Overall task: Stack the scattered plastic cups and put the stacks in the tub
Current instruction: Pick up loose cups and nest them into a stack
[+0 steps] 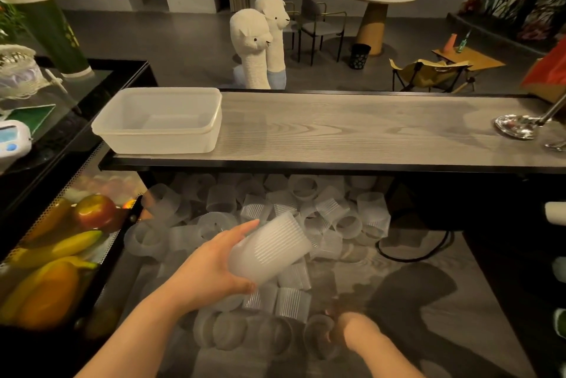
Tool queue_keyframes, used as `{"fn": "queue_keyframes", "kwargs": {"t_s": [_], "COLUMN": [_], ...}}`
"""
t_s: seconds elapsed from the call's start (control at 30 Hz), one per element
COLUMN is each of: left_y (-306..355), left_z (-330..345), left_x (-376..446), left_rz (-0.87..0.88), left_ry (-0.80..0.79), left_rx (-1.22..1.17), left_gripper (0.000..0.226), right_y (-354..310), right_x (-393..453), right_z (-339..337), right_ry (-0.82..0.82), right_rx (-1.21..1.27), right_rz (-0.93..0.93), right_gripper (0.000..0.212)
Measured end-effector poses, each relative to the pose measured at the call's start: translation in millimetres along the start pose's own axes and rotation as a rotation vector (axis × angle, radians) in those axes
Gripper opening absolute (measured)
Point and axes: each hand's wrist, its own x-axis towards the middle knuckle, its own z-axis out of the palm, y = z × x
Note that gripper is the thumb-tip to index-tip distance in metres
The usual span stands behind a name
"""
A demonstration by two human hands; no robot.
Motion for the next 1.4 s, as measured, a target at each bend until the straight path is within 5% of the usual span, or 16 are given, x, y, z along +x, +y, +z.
{"fn": "queue_keyframes", "kwargs": {"t_s": [0.23, 0.37, 0.47, 0.67, 0.87, 1.07, 1.23, 1.4], "left_y": [-1, 1, 4, 9, 10, 11, 11, -6], "left_z": [3, 7, 10, 8, 5, 4, 5, 2], "left_x": [-5, -7, -8, -10, -14, -19, -19, -23], "left_rz": [-0.013, 0.001, 0.029, 0.066, 0.093, 0.152, 0.168, 0.095], "left_ry": [-0.001, -0.032, -0.056, -0.046, -0.012, -0.013, 0.01, 0.08], "left_rx": [0.017, 0.037, 0.062, 0.042, 0.046, 0.032, 0.064, 0.058], "left_gripper": [0.106, 0.106, 0.106, 0.106, 0.104, 0.103, 0.101, 0.101], "right_y": [8, 2, -13, -33, -44, -46, -65, -75], "right_x": [-12, -39, -65, -92, -106, -109, -101, -52], "right_z": [-28, -69, -95, -109, -106, -112, -108, -67], "right_ry": [0.333, 0.427, 0.404, 0.473, 0.421, 0.167, 0.111, 0.353], "right_rx": [0.339, 1.017, 1.223, 1.102, 1.183, 0.94, 0.797, 0.881], "right_rz": [0.067, -0.129, -0.335, -0.524, -0.581, -0.618, -0.654, -0.345], "right_gripper": [0.031, 0.028, 0.029, 0.049, 0.034, 0.032, 0.035, 0.029]}}
